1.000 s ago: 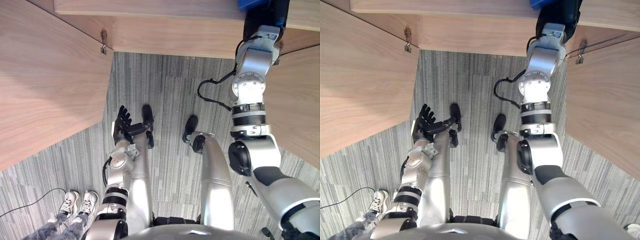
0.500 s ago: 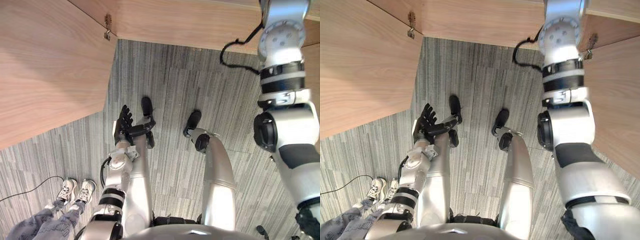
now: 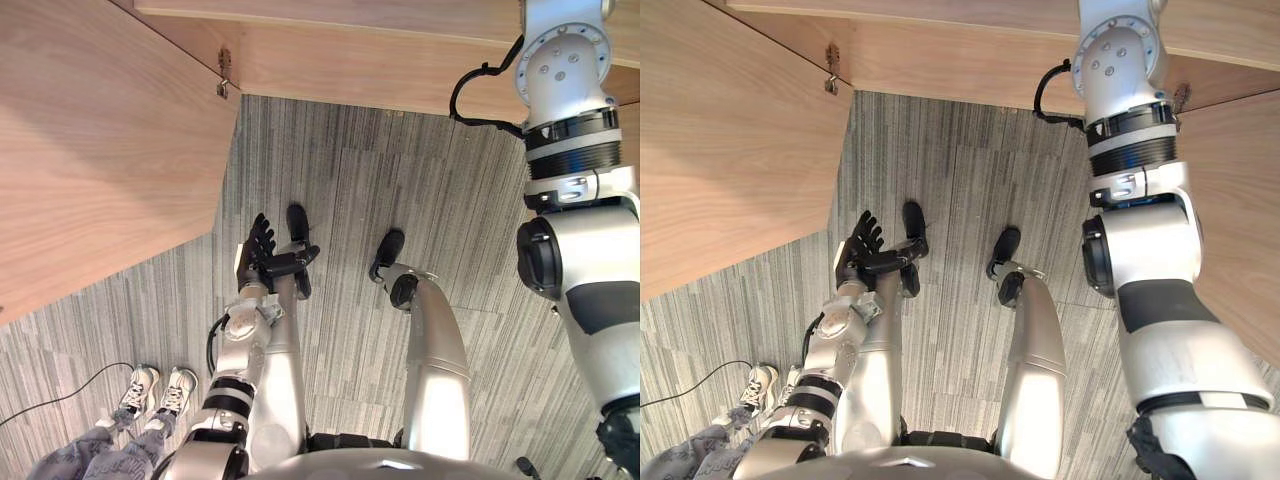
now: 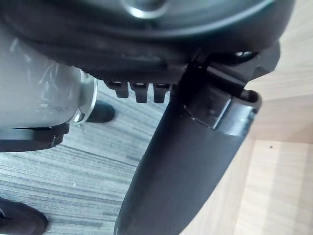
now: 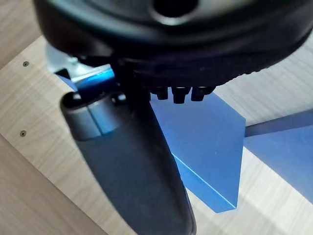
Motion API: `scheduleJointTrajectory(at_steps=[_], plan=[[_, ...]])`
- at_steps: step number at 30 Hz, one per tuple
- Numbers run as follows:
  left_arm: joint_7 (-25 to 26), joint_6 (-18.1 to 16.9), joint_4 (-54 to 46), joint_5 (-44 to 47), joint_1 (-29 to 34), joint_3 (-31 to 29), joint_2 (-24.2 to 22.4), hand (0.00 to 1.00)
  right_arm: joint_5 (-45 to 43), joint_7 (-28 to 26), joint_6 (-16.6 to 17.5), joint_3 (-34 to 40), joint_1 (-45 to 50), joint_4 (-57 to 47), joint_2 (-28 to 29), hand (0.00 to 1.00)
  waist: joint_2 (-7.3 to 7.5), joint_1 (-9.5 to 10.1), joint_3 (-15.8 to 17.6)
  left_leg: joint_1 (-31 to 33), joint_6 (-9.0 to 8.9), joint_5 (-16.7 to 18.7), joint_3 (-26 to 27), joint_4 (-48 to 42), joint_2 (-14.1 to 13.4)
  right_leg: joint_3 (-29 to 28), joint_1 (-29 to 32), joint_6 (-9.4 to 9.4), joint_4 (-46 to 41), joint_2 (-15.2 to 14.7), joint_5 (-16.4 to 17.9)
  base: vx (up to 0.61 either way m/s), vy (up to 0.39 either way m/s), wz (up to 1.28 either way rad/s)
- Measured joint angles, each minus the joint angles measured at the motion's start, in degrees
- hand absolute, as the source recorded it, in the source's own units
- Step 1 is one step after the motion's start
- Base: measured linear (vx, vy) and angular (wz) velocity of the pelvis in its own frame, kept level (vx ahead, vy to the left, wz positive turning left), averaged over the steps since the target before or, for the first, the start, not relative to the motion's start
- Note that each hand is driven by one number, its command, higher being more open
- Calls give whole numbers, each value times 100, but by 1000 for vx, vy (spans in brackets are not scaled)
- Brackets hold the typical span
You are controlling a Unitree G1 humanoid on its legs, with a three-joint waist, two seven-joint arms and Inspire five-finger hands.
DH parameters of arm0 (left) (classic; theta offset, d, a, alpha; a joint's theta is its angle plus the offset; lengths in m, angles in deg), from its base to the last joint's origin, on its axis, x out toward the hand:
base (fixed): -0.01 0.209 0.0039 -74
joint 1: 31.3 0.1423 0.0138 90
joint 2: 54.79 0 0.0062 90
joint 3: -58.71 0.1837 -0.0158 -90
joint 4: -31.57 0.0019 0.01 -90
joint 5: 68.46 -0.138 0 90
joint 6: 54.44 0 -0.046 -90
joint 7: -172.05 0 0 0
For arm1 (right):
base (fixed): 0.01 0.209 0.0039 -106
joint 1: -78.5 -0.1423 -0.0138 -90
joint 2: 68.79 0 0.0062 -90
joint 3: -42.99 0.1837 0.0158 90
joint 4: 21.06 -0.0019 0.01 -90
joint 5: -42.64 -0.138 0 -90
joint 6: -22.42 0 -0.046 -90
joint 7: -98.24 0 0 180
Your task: Walk over to the cabinet, pick up the folder, carry it to the office cabinet, place the folder inside the office cabinet, then close the office cabinet door
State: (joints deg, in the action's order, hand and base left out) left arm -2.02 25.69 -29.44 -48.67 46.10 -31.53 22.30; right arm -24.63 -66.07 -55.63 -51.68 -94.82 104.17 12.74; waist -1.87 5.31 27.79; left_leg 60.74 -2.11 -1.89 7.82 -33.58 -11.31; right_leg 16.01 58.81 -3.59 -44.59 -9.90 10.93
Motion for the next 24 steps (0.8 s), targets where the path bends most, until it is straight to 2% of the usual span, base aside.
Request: scheduleJointTrajectory(at_steps=[11, 18, 24], plan=[[40, 5, 125, 0, -8, -9, -12, 100, 202, -17, -85, 16, 218, 515, 0, 100, -2, -37, -2, -161, -3, 66, 68, 42, -47, -48, -172, 60, 178, 69, -43, 21, 66, -4], [103, -3, 136, 0, -9, -20, -17, 100, 271, -18, -272, 22, 602, 599, -20, 100, -2, -69, -2, -164, 35, 129, 107, 12, -69, -92, -186, 97, 247, 93, -66, 35, 67, -4], [104, -5, 143, -1, -8, -65, -17, 100, 840, -175, -310, 21, 914, 532, -110, 100, -2, -72, -2, -163, 44, 243, 132, -140, -118, -146, -207, 103, 227, 133, -67, 20, 56, -7]])
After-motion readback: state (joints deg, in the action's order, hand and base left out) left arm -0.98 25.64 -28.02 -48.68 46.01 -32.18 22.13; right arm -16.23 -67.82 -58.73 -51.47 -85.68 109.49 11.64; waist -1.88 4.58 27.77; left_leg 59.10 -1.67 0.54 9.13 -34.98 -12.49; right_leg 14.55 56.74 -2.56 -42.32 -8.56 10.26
